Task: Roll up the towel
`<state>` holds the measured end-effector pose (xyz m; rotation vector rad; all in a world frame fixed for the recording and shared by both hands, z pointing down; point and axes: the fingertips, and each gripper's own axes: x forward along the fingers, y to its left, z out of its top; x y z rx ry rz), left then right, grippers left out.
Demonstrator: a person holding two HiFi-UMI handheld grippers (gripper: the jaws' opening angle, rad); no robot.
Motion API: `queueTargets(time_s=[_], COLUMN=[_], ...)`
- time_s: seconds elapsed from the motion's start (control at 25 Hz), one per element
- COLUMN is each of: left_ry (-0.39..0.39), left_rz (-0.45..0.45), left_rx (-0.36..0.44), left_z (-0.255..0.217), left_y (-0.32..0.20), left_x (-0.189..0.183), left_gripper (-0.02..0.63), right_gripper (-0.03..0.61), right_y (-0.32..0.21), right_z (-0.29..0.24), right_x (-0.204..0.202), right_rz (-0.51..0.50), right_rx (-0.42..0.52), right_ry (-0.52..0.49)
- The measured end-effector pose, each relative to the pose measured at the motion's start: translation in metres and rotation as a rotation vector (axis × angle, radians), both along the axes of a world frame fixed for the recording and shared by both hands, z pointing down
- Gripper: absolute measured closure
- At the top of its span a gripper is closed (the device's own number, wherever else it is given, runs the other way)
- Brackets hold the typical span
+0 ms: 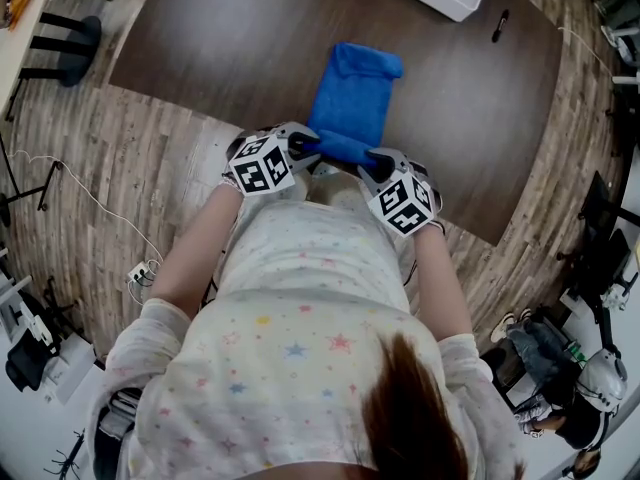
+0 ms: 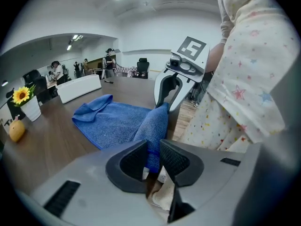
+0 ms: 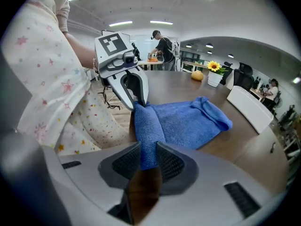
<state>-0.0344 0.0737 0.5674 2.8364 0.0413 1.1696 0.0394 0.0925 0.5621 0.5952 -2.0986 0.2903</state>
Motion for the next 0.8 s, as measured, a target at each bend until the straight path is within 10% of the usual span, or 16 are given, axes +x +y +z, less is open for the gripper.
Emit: queueTargets(time_s=[0.16,0.8], left_ry=[0.016,0.145], left_rz=[-0.052,-0.278], left_rx=[-0.067,-0.032], left_z=[0.0,-0.02], left_y=[0.006,-0.066], left_x=[-0.002,0.01], left_gripper=[0.529,0.52], right_gripper=[0.47,0.45], right_y=[0.004,-0.068], right_z=[0.001,-0.009], right_x=[0.001,0.024], right_rz=[0.029,0.223], right_rx=[-0.094,0.043], right_ry=[-0.045,-0.047])
